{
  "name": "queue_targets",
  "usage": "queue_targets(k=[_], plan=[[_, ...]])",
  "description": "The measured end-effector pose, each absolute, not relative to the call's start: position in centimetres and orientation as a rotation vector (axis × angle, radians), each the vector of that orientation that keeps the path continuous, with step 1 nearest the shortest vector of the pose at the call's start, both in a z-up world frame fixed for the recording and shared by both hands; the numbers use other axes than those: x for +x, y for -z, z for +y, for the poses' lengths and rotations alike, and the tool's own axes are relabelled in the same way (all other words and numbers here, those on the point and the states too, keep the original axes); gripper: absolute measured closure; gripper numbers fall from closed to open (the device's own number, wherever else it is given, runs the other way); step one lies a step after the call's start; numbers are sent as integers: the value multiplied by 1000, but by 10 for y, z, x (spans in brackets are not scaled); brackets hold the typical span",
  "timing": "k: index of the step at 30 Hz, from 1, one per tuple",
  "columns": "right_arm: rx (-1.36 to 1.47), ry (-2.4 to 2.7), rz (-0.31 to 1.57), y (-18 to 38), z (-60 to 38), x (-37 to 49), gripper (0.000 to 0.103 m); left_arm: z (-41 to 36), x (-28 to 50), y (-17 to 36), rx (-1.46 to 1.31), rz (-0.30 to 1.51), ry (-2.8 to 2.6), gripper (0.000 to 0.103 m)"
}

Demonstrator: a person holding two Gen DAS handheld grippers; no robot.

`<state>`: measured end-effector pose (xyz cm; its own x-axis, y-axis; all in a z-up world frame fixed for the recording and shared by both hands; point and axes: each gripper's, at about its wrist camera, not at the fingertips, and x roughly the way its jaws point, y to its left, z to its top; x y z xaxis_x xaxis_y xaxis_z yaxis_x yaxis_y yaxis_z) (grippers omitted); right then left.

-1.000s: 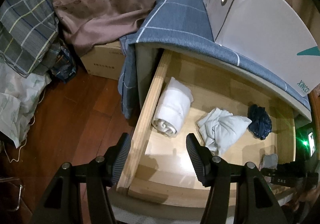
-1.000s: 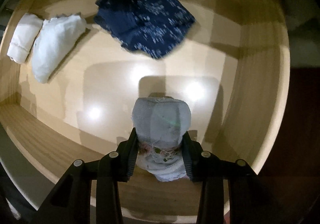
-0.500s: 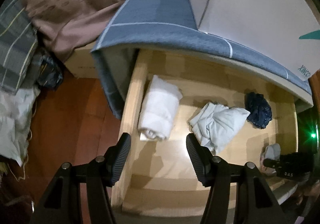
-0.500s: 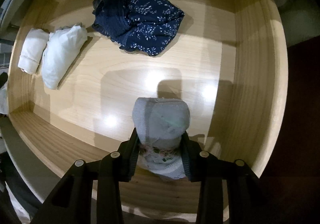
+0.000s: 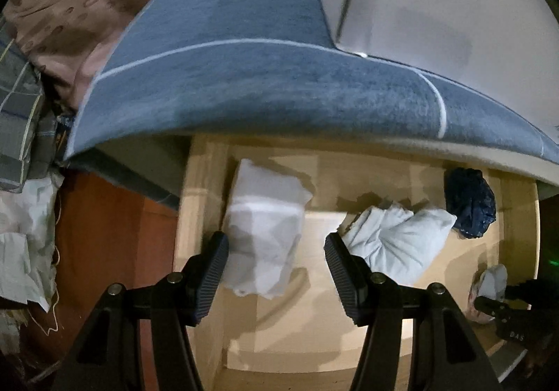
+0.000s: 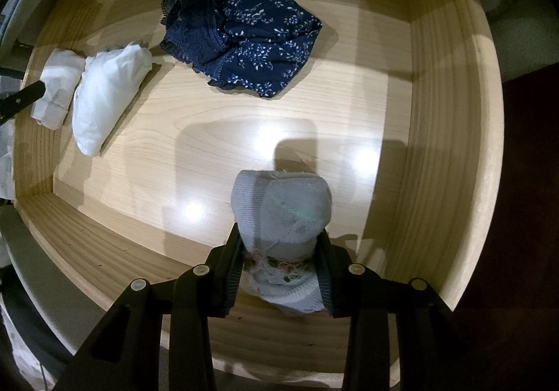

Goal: Take underwear out of drawer
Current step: 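Move the left tool into the drawer and grasp the white rolled underwear, then lift the white rolled underwear with the left tool and carry it toward the box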

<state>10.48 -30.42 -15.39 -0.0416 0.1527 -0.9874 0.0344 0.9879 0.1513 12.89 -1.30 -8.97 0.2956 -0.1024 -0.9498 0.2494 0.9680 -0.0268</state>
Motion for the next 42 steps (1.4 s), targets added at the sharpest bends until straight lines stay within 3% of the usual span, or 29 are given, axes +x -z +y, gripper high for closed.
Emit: queue_targets(k=[11, 14, 20, 42], plan=[[149, -96, 1610, 151, -305, 102, 68, -27, 136, 112, 227, 1329, 231, 45], [153, -97, 1608, 148, -304, 100, 68, -31, 135, 118, 309, 1347, 205, 59], [158, -96, 1608, 150, -301, 101, 68, -31, 128, 121, 297, 1402, 209, 64], [157, -97, 1609, 149, -302, 101, 68, -30, 61, 129, 369, 1576, 329, 62]])
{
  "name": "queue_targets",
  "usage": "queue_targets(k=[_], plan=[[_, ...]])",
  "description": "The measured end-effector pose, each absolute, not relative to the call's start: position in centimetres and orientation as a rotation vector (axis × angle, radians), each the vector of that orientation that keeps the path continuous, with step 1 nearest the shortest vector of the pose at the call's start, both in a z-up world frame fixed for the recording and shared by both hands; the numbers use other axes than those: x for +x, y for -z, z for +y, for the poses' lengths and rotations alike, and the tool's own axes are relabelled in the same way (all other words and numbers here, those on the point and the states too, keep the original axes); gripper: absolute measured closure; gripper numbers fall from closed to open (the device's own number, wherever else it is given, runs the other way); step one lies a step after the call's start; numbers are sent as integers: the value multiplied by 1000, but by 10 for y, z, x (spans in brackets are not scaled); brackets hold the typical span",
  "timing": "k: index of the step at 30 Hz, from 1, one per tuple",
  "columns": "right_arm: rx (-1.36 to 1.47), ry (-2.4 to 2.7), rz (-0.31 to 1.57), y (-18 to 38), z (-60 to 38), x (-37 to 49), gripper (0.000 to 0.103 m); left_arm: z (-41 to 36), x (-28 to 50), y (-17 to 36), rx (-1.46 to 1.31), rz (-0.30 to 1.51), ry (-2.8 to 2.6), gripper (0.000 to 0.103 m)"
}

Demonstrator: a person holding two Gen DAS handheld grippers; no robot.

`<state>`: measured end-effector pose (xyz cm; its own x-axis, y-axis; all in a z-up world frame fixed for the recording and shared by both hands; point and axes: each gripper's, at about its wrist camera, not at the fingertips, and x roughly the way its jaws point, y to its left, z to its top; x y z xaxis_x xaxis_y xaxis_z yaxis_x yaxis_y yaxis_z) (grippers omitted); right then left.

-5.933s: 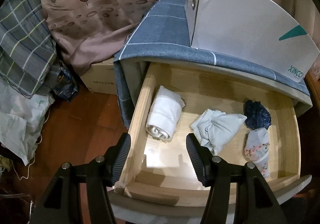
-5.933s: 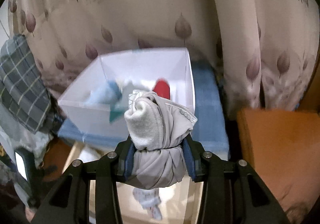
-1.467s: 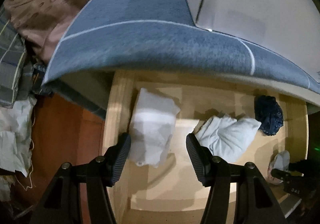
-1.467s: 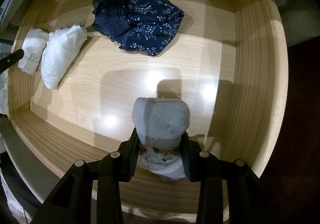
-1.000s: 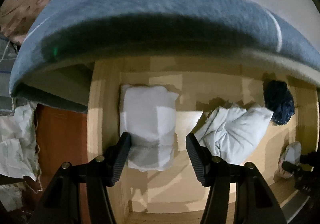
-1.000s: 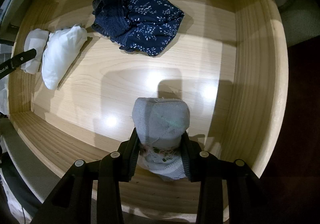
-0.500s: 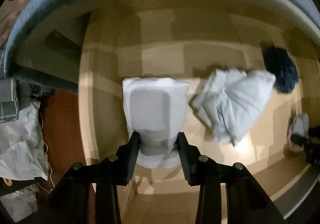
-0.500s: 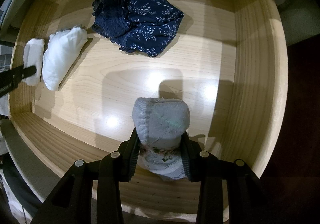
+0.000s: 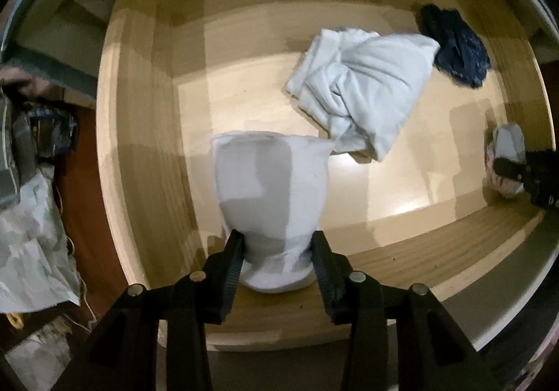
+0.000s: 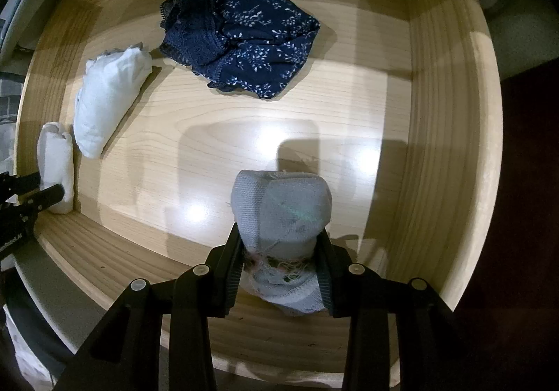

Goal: Take underwear out of drawer
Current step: 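Lift the white rolled underwear with the left tool and carry it toward the box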

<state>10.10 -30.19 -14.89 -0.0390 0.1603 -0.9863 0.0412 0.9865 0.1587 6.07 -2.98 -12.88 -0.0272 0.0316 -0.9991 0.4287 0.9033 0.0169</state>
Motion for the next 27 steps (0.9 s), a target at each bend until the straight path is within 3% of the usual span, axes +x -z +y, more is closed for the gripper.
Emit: queue_targets(k=[3, 7, 10, 23, 27], plan=[[156, -97, 1609, 149, -302, 101, 69, -22, 64, 125, 320, 1570, 315, 59], [156, -96, 1610, 148, -302, 101, 69, -14, 72, 115, 225, 1564, 311, 44], [157, -96, 1609, 148, -303, 101, 69, -12, 76, 117, 219, 1556, 282, 41], [156, -96, 1610, 146, -303, 101, 69, -5, 91, 163, 189, 1706, 244, 41], [157, -96, 1610, 146, -303, 101, 69, -1, 92, 167, 187, 1736, 240, 55]])
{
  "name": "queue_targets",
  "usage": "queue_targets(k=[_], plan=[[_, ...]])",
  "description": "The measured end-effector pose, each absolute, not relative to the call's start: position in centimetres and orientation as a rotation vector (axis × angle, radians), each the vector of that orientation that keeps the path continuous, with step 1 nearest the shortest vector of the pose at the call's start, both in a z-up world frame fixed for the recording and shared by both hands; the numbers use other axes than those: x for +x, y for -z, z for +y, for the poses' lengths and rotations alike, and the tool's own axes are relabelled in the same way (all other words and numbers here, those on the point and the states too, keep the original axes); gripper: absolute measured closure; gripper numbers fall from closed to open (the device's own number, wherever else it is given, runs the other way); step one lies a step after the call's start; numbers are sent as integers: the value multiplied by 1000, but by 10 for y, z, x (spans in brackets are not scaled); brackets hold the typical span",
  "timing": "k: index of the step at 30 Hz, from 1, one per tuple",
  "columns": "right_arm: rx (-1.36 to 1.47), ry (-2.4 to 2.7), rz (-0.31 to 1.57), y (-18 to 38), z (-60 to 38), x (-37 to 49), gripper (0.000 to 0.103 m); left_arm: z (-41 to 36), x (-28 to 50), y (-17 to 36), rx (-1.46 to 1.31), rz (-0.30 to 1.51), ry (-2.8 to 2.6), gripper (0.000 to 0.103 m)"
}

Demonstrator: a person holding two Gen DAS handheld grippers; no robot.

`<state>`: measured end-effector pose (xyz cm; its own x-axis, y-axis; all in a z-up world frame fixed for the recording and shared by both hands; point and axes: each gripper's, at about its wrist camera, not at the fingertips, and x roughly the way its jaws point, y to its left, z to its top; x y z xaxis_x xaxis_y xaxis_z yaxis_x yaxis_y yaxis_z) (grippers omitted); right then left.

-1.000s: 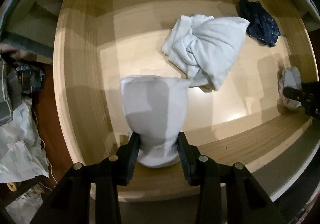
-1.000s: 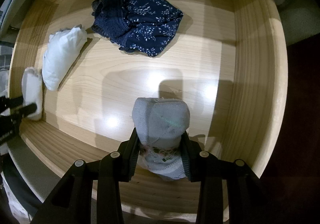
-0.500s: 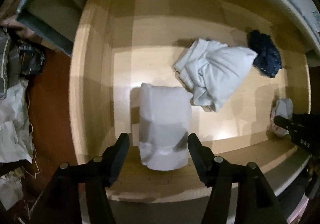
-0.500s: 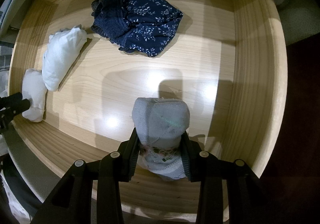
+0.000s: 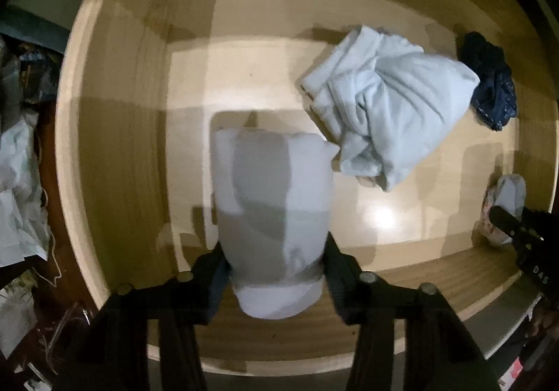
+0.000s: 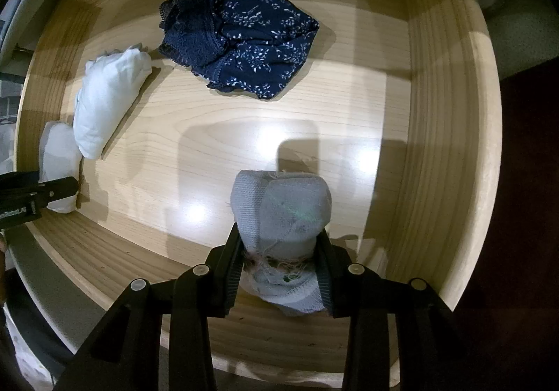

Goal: Take underwear out of drawer
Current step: 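Lift the white rolled underwear with the left tool and carry it toward the box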

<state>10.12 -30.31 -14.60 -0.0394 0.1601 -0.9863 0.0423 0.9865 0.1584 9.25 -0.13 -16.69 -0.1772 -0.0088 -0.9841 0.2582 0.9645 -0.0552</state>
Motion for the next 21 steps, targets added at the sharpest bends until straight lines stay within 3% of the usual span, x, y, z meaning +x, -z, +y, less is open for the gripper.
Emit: queue_targets(k=[5, 21], plan=[[158, -95, 1610, 146, -303, 101, 69, -3, 96, 163, 216, 1729, 239, 62], [142, -86, 1615, 146, -303, 102, 69, 3, 79, 100, 222, 1562, 284, 64]])
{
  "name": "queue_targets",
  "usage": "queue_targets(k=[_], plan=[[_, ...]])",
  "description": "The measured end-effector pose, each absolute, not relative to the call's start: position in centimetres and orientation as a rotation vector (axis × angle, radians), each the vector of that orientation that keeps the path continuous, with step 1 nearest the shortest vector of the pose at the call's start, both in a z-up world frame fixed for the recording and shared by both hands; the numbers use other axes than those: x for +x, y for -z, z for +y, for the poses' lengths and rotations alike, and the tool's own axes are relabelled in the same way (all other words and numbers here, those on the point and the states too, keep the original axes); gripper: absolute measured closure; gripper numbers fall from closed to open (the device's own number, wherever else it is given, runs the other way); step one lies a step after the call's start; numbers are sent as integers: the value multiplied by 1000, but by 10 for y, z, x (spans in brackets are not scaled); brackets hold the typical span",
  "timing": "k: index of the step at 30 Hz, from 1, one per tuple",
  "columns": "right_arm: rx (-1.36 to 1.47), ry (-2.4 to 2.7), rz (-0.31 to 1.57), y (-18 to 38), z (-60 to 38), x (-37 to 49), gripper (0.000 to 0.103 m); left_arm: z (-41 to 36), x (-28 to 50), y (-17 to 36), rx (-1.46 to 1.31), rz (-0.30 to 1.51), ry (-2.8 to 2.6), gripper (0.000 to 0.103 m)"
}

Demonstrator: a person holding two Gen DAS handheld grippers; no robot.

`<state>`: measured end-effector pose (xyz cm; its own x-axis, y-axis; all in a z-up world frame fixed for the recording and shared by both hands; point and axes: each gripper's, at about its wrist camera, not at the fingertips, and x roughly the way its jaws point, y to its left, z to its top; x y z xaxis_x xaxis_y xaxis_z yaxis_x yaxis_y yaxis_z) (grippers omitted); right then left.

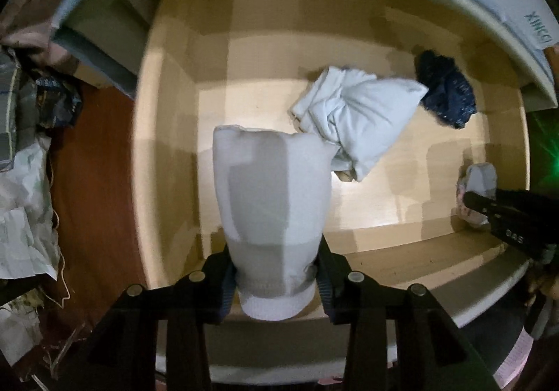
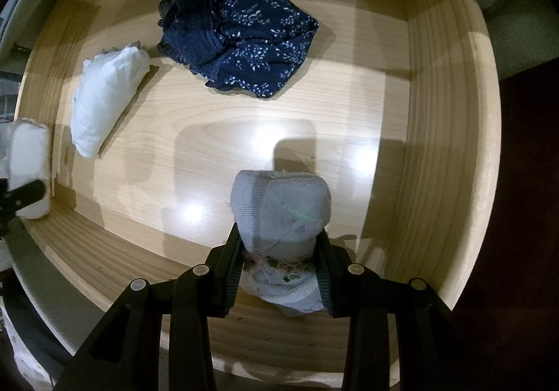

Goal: Take underwear out of drawer
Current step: 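Lift the white rolled underwear with the left tool and carry it toward the box, then lower the white underwear into the box beside the blue-grey sock and open the left tool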

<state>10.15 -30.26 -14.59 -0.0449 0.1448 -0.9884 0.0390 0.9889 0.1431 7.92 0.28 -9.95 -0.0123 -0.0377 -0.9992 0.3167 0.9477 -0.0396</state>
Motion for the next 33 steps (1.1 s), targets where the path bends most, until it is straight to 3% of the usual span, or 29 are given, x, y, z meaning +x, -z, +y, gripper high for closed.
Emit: queue_targets(k=[15, 25, 33], plan=[[123, -74, 1618, 147, -302, 101, 69, 2, 49, -30, 229, 1247, 372, 64], [120, -71, 1618, 147, -302, 101, 69, -10, 69, -151, 148, 881, 397, 64], [120, -70, 1618, 146, -302, 101, 69, -49, 119, -169, 177, 776, 403, 64]])
